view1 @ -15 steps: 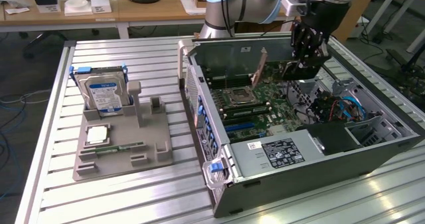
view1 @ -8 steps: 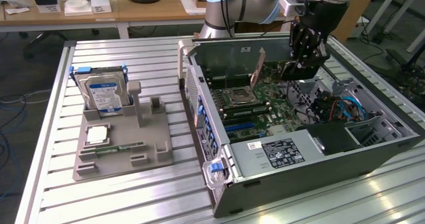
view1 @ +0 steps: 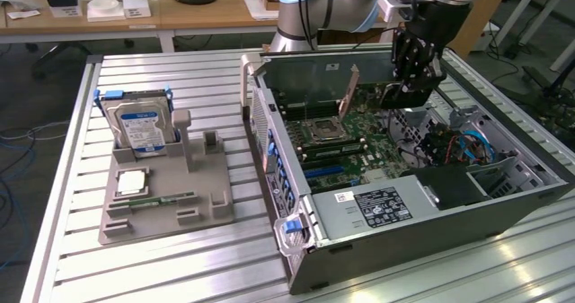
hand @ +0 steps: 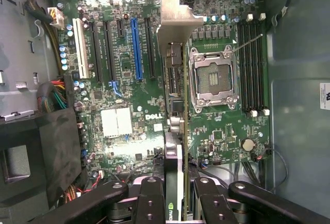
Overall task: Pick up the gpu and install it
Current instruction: 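Insert the gpu into the slot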
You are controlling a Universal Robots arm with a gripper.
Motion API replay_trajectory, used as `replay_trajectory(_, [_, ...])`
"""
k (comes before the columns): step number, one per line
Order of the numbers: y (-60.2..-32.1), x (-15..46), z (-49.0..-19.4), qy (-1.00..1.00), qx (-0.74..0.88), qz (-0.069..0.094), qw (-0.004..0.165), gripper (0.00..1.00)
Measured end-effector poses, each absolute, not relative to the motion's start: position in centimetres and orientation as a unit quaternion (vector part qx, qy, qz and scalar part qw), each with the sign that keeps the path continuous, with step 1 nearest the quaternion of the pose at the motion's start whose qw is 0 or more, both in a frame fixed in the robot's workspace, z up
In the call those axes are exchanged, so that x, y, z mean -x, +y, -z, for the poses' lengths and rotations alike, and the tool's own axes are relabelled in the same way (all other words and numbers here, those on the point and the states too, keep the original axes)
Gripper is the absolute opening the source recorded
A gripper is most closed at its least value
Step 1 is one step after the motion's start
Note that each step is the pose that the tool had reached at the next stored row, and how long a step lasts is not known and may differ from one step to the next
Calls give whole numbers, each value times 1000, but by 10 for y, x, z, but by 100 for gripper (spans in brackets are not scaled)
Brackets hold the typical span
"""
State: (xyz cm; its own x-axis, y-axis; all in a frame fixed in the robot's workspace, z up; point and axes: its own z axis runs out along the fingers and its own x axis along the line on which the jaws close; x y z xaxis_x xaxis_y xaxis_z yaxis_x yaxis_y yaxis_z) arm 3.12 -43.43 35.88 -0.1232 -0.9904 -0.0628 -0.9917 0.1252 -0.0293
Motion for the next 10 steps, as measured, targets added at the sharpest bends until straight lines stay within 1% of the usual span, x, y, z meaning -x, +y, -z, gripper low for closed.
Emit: replay_trajectory(10, [-434, -30, -359, 749, 661, -10, 33, 27])
